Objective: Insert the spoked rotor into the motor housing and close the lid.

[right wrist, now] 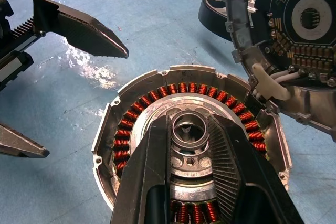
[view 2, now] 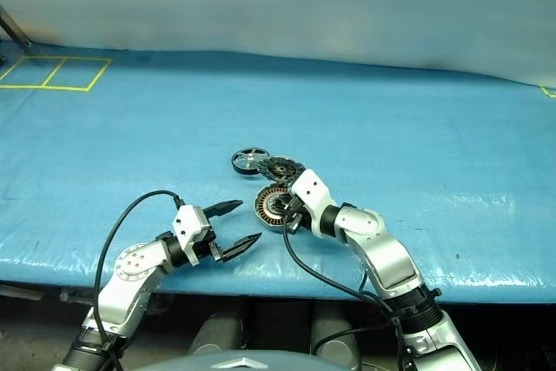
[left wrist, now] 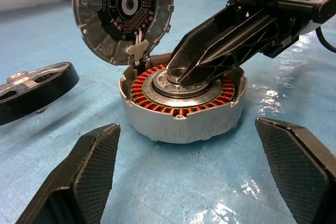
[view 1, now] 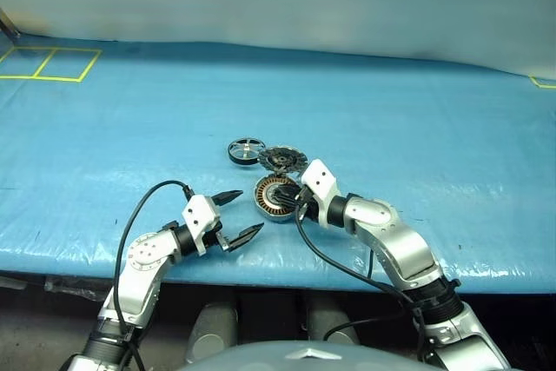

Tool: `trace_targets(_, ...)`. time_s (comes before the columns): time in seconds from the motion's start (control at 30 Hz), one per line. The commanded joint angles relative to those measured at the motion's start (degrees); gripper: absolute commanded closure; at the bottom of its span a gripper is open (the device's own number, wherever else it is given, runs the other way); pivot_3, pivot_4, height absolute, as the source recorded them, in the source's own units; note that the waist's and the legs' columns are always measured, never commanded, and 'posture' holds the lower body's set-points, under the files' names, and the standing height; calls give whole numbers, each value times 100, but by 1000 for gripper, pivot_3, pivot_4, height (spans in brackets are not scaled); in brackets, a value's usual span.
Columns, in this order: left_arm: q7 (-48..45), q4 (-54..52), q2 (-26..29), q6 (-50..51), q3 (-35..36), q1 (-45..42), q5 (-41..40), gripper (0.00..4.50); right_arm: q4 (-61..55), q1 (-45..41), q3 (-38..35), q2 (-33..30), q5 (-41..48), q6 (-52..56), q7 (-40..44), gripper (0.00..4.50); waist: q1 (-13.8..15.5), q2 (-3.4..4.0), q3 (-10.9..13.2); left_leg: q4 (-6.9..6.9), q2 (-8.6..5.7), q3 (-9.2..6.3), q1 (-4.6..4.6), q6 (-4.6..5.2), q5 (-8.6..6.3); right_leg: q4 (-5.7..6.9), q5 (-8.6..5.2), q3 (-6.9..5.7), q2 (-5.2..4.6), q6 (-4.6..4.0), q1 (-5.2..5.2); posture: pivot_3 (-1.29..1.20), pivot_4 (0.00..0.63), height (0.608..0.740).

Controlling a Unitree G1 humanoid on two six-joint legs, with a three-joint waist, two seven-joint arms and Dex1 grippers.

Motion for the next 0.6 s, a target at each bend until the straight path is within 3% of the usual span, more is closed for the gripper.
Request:
trace_targets(0.03, 5, 9, -20, -148, -10, -51, 4, 0, -77, 17, 23, -60, -44, 68, -3, 3801, 0, 0, 0, 0, 0, 0, 0, 0, 0, 0, 0, 0, 0, 0, 0, 0, 150, 740)
trace_targets(0.37, 24, 54, -37, -103, -26, -87, 20, 0, -130, 45, -20, -32, 42, 109, 44, 3801, -1, 0, 0, 1, 0, 0, 0, 0, 0, 0, 0, 0, 0, 0, 0, 0, 150, 740)
trace_targets(0.53, 30, 63, -40, -109, -24, -73, 15, 0, -113, 48, -36, 3, -32, 49, -62, 2201, -1, 0, 0, 1, 0, 0, 0, 0, 0, 0, 0, 0, 0, 0, 0, 0, 150, 740)
trace_targets(0.6, 35, 63, -43, -111, -25, -69, 15, 0, -144, 27, -51, 20, 2, 64, -53, 2201, -1, 0, 0, 1, 0, 0, 0, 0, 0, 0, 0, 0, 0, 0, 0, 0, 150, 740)
